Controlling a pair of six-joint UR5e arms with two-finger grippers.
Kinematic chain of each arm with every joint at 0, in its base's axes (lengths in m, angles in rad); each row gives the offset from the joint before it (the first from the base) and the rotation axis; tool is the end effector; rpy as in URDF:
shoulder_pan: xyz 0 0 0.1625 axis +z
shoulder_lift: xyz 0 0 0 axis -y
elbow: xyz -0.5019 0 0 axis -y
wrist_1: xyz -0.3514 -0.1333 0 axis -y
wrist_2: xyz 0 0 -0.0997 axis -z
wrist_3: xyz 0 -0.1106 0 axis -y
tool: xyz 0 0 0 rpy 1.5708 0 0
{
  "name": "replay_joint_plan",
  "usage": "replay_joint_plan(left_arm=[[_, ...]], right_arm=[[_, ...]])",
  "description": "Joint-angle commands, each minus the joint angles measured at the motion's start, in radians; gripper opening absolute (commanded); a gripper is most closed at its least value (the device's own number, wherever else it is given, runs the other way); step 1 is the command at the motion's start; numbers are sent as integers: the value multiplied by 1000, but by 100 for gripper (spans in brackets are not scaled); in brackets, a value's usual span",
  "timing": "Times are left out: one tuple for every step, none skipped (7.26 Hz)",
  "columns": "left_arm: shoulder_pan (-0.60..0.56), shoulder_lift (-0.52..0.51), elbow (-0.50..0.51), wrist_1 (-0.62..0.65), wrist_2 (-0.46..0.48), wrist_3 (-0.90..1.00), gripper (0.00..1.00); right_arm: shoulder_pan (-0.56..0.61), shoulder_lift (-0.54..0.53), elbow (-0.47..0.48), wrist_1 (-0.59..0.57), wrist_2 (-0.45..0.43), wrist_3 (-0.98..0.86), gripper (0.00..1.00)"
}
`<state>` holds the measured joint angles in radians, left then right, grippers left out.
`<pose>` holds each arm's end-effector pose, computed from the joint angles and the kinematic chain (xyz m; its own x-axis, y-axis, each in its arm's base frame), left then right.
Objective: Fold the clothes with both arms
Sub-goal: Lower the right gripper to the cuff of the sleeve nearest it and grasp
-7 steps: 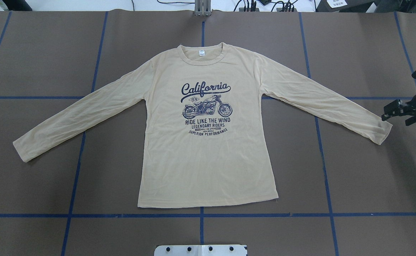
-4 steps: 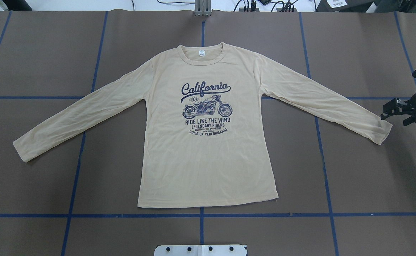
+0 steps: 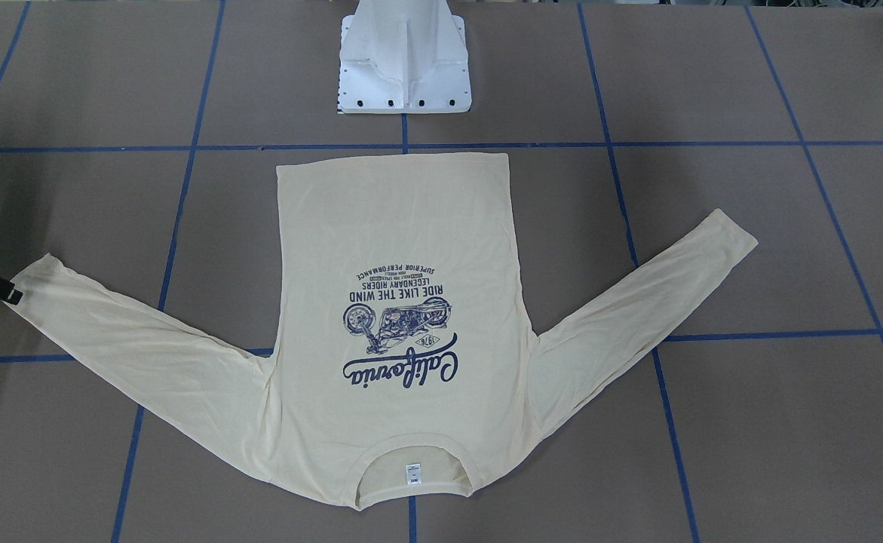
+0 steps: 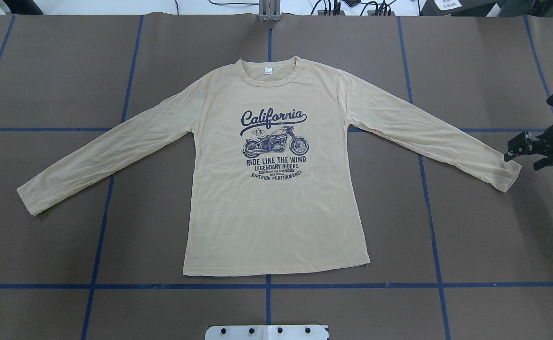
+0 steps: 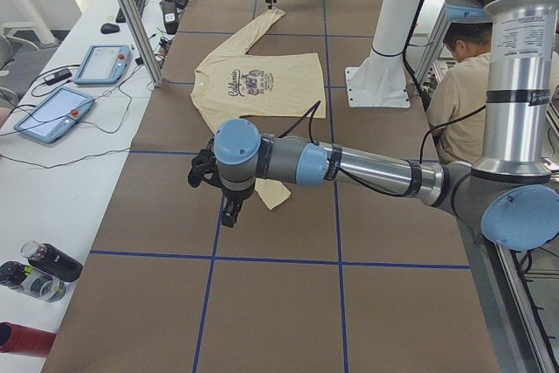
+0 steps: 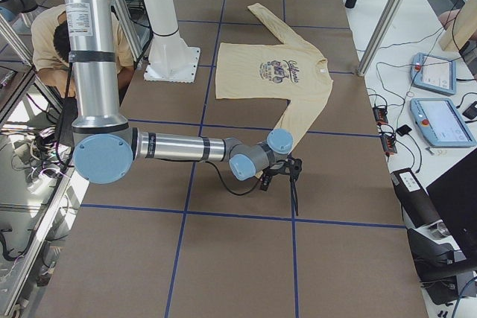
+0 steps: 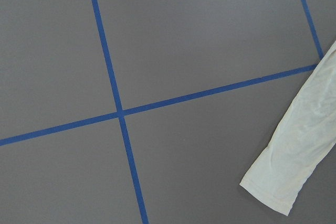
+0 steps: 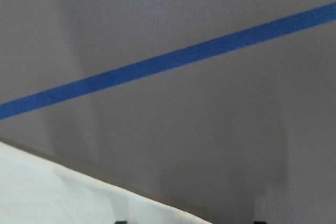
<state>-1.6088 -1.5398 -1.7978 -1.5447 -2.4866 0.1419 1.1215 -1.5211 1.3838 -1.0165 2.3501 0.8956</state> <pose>-0.0622 -0.4367 0.6453 0.6129 0.2490 -0.7499 -0.0497 0.9593 0.2779 -0.1654 -0.4710 0.7434 0.6332 0.2895 0.7178 -0.1555 0.9561 -0.2484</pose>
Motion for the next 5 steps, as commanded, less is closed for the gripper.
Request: replay_joint_plan(left_arm=[[1,19,-3,-2,0,4,100],[1,20,-3,-2,0,4,100],[1,24,-3,-2,0,4,100],[1,24,-3,-2,0,4,100],[1,24,-5,-2,0,4,100]], right_arm=[[-9,-1,-2,-1,2,2,82],[-15,-1,-3,-1,2,2,80],[-20,-1,-3,-1,2,3,80],[-20,1,-3,-2,2,3,80],[-23,1,-6,-2,2,3,77]])
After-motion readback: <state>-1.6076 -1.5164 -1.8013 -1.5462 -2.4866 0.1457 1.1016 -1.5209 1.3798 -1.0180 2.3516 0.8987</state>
